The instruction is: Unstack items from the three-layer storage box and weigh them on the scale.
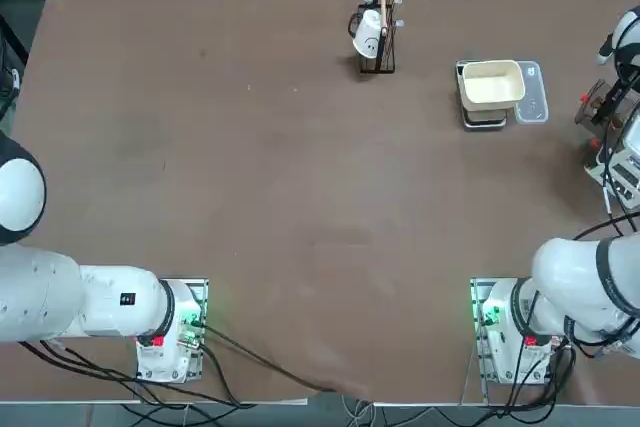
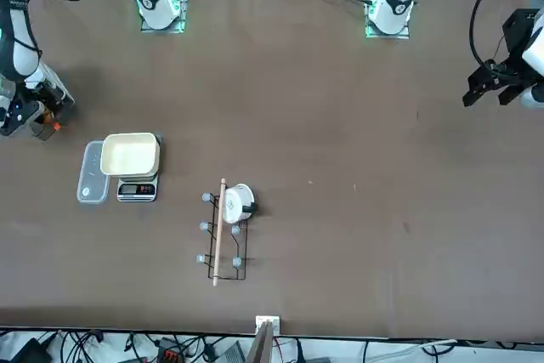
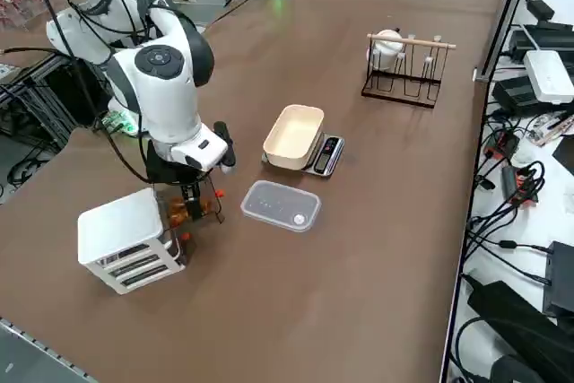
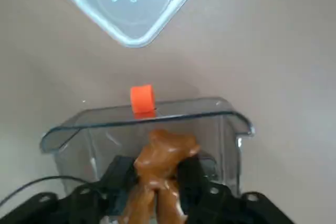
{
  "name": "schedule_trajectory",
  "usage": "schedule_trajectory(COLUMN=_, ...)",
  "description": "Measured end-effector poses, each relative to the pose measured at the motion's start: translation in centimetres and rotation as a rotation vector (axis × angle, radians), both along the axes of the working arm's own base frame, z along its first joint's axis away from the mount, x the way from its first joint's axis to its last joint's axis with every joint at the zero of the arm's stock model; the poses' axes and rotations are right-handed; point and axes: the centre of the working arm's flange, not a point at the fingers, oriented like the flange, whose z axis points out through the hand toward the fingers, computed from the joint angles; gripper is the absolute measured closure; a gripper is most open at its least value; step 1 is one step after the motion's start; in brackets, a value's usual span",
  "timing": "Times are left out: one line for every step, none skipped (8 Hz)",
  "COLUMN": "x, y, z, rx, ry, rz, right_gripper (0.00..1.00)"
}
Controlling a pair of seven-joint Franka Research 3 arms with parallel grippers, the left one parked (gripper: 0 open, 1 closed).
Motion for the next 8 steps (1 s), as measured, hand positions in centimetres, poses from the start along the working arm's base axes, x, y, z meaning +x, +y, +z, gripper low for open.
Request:
schedule_trajectory(x=-0.1, y=0.0, z=0.6, rx=0.017, ry=0.042, rz=-0.012, right_gripper=0.63)
schedule_trajectory(x=0.3, y=-0.1, z=2.1, rx=0.036, ry=0.089, rz=-0.027, right_gripper=0.63)
schedule_trajectory(x=1.1, y=0.0, z=4.2, rx=0.052, ry=0.116, rz=-0.037, right_gripper=0.63)
schedule_trajectory(x=2.1, y=0.5, z=6.9, rx=0.076, ry=0.121, rz=-0.051, right_gripper=0.63)
schedule_trajectory(x=3.3, y=1.8, z=9.8, rx=0.12, ry=0.1, rz=-0.08, right_gripper=0.63)
schedule_trajectory(x=4.6, y=3.8, z=11.9, rx=0.166, ry=0.076, rz=-0.127, right_gripper=0.63)
schedule_trajectory(x=6.1, y=6.7, z=12.5, rx=0.194, ry=0.06, rz=-0.189, right_gripper=0.63)
schedule_trajectory(x=7.8, y=10.6, z=12.3, rx=0.198, ry=0.057, rz=-0.262, right_gripper=0.63)
